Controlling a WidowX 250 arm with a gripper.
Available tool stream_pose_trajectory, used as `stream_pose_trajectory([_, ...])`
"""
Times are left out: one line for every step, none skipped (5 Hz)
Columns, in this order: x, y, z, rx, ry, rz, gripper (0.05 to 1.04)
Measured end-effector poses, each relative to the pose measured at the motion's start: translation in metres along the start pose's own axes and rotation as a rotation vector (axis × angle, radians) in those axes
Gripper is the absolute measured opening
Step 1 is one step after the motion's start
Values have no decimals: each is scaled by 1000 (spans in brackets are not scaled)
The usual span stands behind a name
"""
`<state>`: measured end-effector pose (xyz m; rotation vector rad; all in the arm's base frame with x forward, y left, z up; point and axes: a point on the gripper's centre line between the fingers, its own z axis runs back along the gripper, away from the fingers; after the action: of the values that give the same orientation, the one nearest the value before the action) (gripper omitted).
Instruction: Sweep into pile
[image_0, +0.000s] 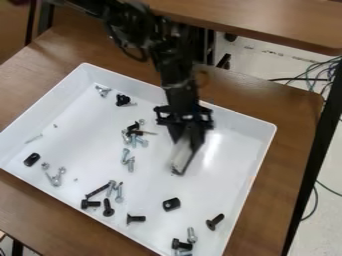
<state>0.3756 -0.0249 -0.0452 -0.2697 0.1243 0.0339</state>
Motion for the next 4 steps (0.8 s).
stream_pose_trajectory([0,32,6,41,18,5,359])
stream_pose_trajectory([-1,75,19,61,28,54,359])
stream_pose_trajectory([-7,130,37,109,25,136,359])
stream_pose_trajectory([-23,171,49,143,41,193,359])
